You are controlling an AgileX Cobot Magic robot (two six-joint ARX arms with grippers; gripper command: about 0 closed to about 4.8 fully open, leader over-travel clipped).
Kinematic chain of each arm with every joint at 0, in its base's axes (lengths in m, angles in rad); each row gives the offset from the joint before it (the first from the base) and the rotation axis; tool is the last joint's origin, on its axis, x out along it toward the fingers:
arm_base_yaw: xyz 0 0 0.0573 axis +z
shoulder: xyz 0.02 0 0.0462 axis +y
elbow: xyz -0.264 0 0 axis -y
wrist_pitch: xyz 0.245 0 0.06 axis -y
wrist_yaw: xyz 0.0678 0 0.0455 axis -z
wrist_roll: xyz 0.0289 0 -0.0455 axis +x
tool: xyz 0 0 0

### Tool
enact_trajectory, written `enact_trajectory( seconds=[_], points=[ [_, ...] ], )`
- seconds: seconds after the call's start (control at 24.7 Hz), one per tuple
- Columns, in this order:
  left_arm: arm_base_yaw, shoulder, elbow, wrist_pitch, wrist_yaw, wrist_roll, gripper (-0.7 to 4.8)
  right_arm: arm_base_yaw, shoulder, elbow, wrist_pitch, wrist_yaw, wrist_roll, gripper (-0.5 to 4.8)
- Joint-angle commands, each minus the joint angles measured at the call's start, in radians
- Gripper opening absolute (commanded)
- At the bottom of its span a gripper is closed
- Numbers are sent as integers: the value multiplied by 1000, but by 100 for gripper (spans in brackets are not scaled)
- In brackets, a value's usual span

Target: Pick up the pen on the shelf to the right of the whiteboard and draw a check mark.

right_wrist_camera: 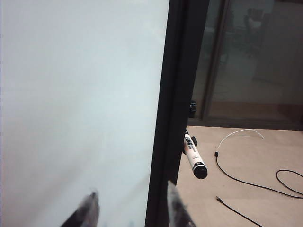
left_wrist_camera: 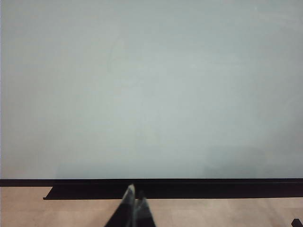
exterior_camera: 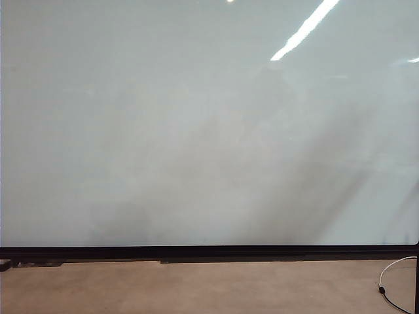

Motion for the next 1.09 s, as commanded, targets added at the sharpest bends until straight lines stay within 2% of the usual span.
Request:
enact_trajectory(
  seconds=[0.04,0.53,1.09],
  points=[
    [0,1,3,12,0,5,-4,0,48,5,87,-5,2,195],
    [0,1,3,12,0,5,-4,-16,406,25,416,-6,9,201],
    [0,1,3,12,0,5,-4,-73,616,110,536,-51,12,204]
  ],
)
